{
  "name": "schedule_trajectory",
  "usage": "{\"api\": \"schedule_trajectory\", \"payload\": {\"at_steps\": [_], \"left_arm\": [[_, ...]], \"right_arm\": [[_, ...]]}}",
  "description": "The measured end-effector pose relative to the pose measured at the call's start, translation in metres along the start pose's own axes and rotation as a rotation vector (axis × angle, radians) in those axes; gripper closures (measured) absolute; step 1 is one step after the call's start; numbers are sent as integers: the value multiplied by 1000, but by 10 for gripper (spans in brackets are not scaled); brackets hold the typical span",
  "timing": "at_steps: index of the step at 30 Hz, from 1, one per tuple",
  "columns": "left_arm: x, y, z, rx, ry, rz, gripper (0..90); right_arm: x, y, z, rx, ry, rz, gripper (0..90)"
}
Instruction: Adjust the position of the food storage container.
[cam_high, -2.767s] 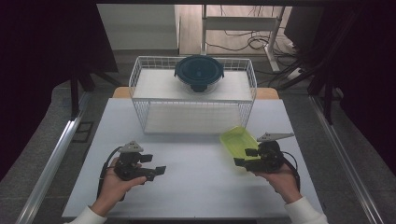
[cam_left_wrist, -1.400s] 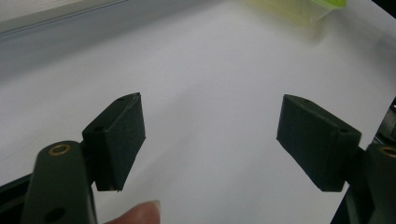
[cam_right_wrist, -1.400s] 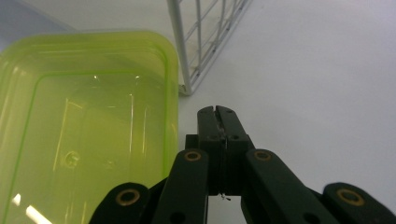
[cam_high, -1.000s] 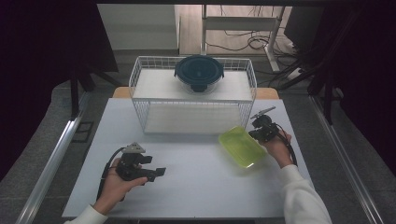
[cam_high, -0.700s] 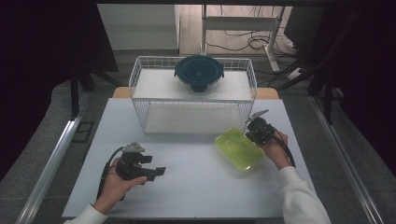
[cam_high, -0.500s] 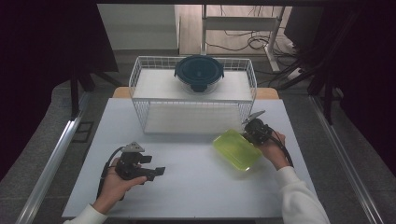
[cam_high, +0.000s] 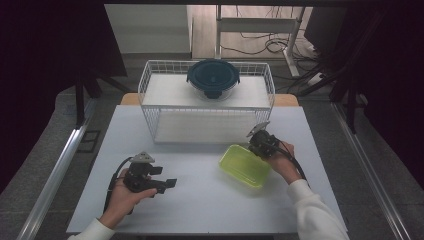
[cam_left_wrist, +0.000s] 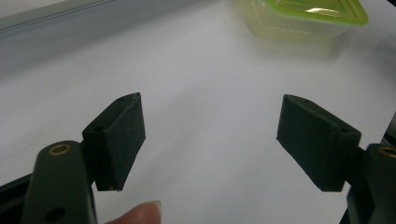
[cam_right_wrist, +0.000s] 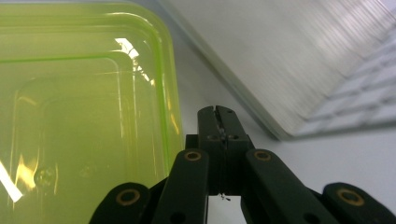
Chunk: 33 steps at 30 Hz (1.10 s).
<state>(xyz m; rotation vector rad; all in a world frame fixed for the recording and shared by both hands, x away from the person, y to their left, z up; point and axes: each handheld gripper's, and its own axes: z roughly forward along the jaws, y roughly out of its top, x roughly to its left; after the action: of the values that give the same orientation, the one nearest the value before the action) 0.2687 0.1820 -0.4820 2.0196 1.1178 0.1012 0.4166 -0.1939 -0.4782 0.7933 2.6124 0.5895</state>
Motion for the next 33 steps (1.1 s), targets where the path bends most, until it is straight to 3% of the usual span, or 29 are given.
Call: {"api": "schedule_trajectory", "payload": {"at_steps": [7,17,20,24,29,33], "left_arm": [[2,0,0,1,0,-1,235],[4,1,3,9,-8,-6,235],[5,1,3,9,-9,-8,235],[5,1,3,7,-7,-9,235],[6,0,0,2,-2,-14,235],[6,0,0,7,0,-9,235]], "right_arm": [[17,9,4,-3,27,-51,886],[56,25,9,6,96,-138,887],[61,26,9,11,96,-161,886],[58,25,7,17,84,-154,886],[34,6,-21,-31,31,-44,886],[20,-22,-45,-41,4,89,887]]}}
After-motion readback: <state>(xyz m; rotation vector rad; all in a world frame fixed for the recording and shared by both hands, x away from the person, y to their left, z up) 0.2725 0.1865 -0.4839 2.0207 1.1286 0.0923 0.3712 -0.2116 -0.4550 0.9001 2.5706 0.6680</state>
